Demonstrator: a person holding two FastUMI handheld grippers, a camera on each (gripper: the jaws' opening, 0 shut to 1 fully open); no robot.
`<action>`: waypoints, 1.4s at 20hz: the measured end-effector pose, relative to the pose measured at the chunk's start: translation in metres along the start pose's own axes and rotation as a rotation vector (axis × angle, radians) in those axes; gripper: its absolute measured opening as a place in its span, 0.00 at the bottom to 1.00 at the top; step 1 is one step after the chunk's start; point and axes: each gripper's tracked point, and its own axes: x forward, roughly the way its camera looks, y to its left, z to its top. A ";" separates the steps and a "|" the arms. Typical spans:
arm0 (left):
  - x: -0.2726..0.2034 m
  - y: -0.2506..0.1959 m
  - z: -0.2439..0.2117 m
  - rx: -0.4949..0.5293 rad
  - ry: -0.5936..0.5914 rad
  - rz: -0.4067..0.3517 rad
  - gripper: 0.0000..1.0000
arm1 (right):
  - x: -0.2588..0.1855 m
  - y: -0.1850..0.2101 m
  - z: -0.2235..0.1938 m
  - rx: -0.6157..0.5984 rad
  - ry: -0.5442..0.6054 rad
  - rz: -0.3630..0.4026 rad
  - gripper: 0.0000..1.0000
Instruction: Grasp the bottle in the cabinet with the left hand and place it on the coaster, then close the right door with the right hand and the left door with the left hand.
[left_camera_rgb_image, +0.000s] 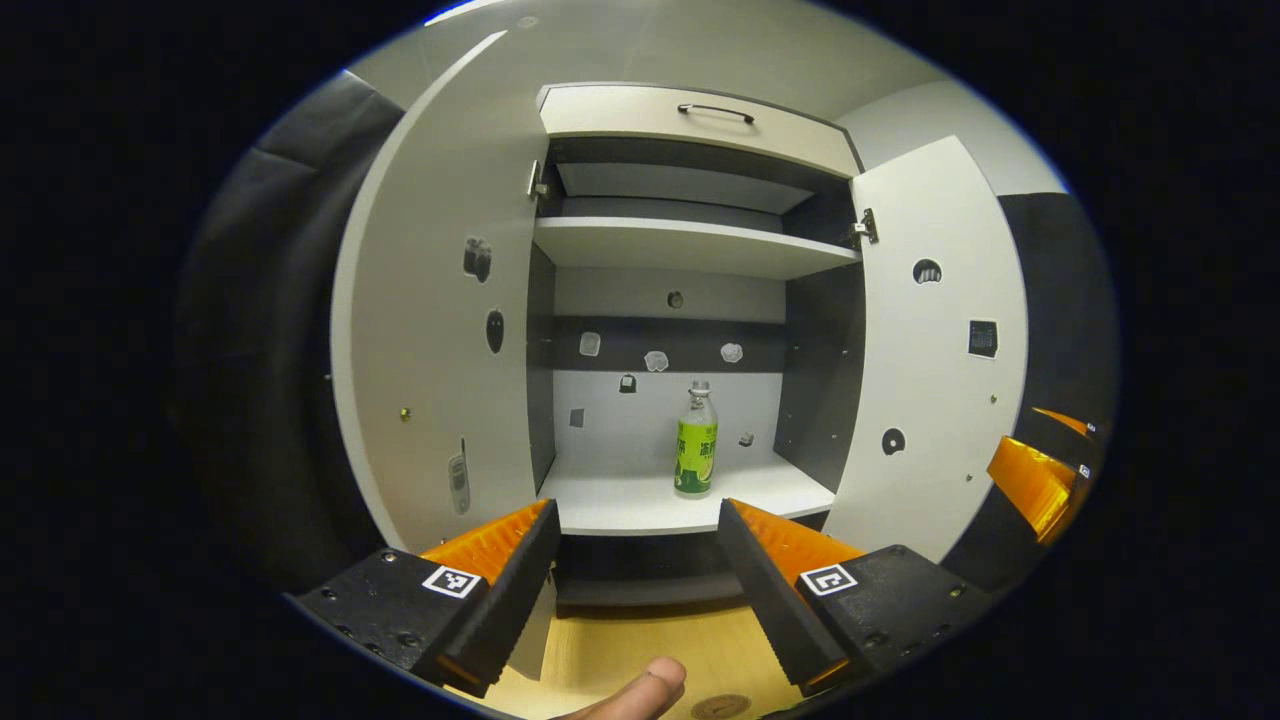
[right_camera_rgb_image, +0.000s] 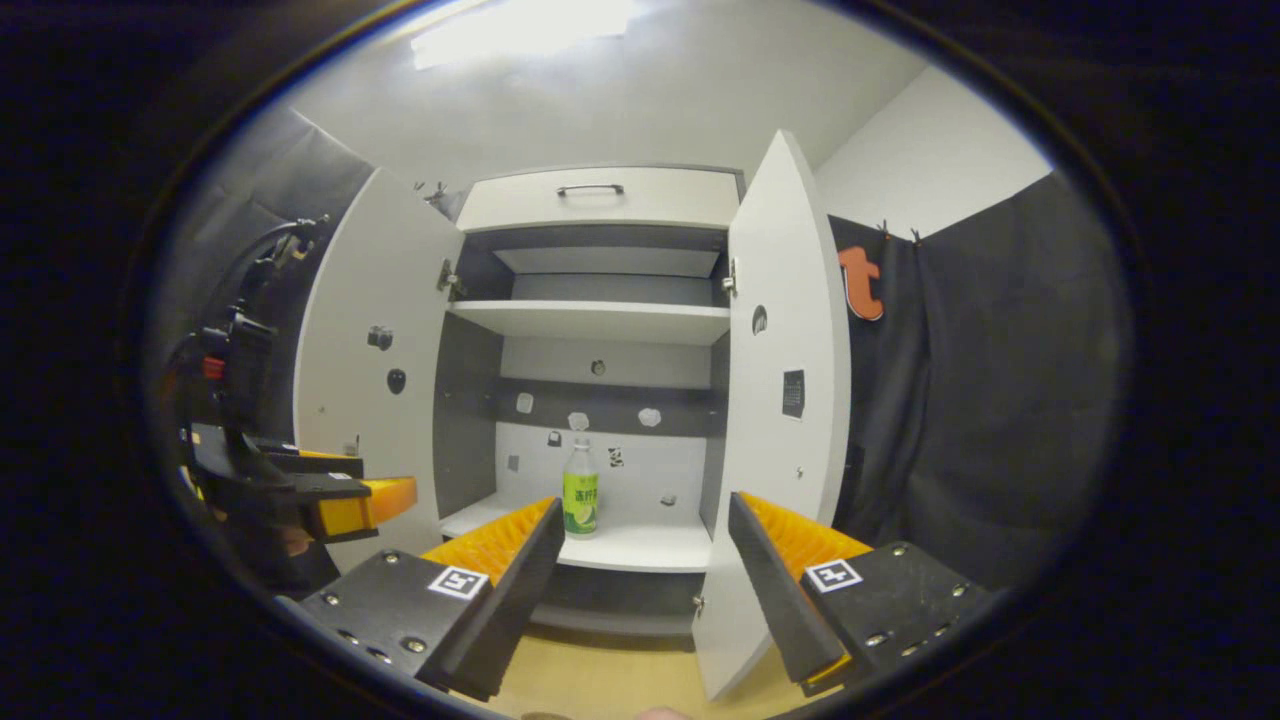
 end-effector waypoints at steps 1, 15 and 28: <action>0.010 -0.002 0.000 0.004 0.000 -0.002 1.00 | 0.004 0.002 -0.001 0.003 0.000 0.004 0.99; 0.190 -0.055 -0.004 -0.050 -0.036 -0.111 1.00 | 0.046 -0.011 -0.014 -0.027 0.026 -0.022 0.99; 0.329 -0.077 -0.035 -0.042 0.015 -0.131 1.00 | 0.014 -0.045 -0.021 -0.059 -0.013 -0.100 0.99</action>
